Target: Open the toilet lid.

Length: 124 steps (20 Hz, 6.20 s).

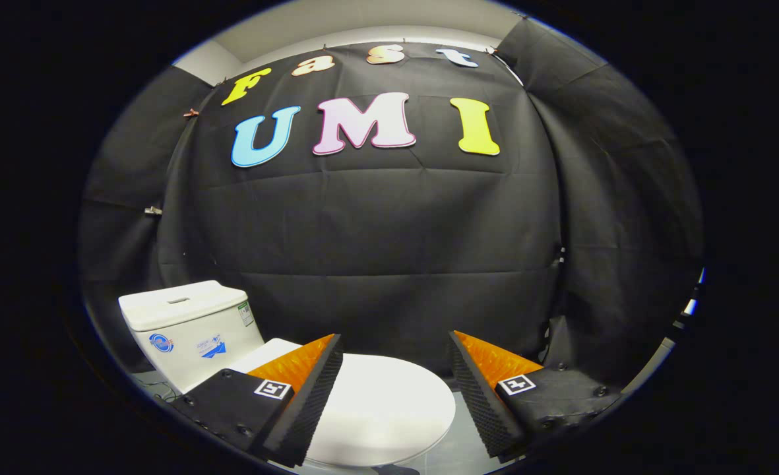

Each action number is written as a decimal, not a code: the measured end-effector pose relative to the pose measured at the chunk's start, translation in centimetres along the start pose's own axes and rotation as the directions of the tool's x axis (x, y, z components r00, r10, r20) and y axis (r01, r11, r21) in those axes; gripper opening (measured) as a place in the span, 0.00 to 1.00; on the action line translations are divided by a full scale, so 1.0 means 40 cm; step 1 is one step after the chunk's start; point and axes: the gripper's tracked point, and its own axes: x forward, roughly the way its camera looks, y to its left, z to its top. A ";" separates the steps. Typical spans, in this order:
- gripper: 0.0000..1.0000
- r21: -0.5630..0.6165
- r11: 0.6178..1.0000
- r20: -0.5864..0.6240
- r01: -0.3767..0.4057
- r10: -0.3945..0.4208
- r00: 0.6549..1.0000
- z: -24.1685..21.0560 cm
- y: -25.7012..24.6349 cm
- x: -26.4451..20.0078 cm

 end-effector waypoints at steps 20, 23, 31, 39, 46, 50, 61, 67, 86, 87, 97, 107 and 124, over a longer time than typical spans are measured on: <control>0.98 0.027 1.000 -0.164 -0.008 0.012 0.986 -0.060 -0.137 -0.079; 0.98 0.037 0.999 -0.254 0.001 0.008 0.967 -0.180 -0.157 -0.121; 0.99 0.193 0.981 -0.464 0.024 0.070 0.883 -0.411 -0.142 -0.195; 0.73 0.637 0.734 -0.585 0.235 0.262 0.768 -0.548 -0.096 -0.230; 0.34 0.853 0.356 -0.508 0.382 0.391 0.768 -0.551 -0.058 -0.217; 0.10 0.852 0.341 -0.514 0.398 0.396 0.761 -0.561 -0.064 -0.223; 0.05 0.862 0.350 -0.493 0.366 0.416 0.764 -0.567 -0.062 -0.216; 0.05 0.847 0.376 -0.515 0.376 0.400 0.758 -0.549 -0.057 -0.212; 0.05 0.802 0.555 -0.463 0.221 0.343 0.817 -0.121 0.082 -0.195; 0.05 0.779 0.593 -0.467 0.206 0.330 0.820 -0.097 0.099 -0.191; 0.05 0.634 0.756 -0.493 0.160 0.236 0.838 0.082 0.266 -0.168; 0.05 0.549 0.827 -0.498 0.121 0.208 0.842 0.176 0.421 -0.149; 0.05 0.284 0.952 -0.579 0.110 0.079 0.812 0.277 0.738 -0.117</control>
